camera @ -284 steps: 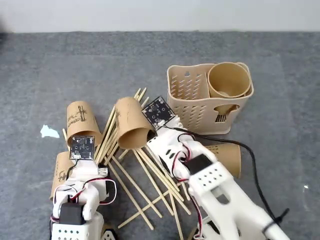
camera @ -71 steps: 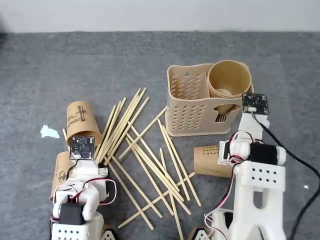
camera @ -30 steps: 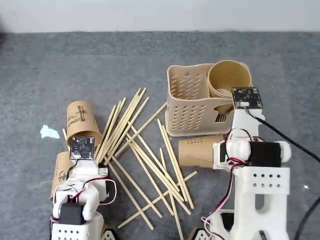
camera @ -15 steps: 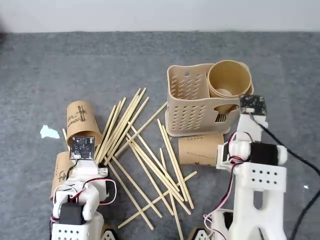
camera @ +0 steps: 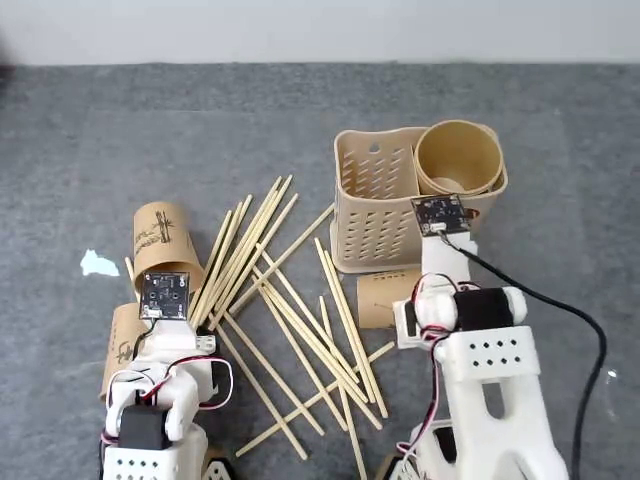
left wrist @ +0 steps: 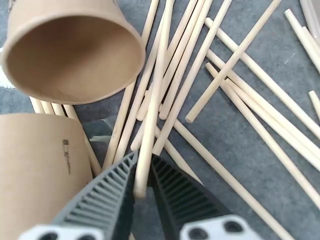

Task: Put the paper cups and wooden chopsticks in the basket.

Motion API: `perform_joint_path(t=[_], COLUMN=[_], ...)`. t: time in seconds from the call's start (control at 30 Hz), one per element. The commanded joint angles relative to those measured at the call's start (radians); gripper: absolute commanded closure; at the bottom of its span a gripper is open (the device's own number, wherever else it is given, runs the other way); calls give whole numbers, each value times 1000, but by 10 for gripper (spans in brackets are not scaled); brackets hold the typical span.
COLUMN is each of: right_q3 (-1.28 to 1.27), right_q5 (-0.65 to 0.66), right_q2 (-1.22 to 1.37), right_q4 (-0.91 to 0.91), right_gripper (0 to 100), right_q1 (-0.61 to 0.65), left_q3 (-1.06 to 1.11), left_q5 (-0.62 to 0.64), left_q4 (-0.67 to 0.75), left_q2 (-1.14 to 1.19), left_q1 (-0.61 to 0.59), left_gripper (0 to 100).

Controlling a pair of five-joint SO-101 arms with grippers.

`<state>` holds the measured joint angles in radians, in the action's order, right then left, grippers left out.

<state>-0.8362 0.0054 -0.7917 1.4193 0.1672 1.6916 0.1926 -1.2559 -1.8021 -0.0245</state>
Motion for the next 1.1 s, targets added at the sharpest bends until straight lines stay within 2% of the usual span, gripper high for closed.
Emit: perform_joint_path(t=[0.0,0.2,0.3,0.4,0.53,0.6,0.87,1.07], right_q3=[40,161,222,250,199,133,-169,-219], right_q5=[0,9,44,157,249,276,305,298], right_q2=[-28,-28,-27,-19,-18,-18,-18,-18], right_q4=[-7,74,79,64,-51,-134,-433,-437], right_gripper=[991,991,991,991,991,991,991,991], right_q1=[25,-21,-111,-231,-380,-410,-377,-282], left_q3=[-8,-8,-8,-8,-8,-8,-8,-8], left_q5=[2,2,2,2,2,2,2,2], left_q4=[-3,-3,-3,-3,-3,-3,-3,-3], left_q2=[-15,-15,-15,-15,-15,-15,-15,-15], left_q1=[-2,-2,-2,-2,-2,-2,-2,-2], left_gripper=[988,988,988,988,988,988,988,988])
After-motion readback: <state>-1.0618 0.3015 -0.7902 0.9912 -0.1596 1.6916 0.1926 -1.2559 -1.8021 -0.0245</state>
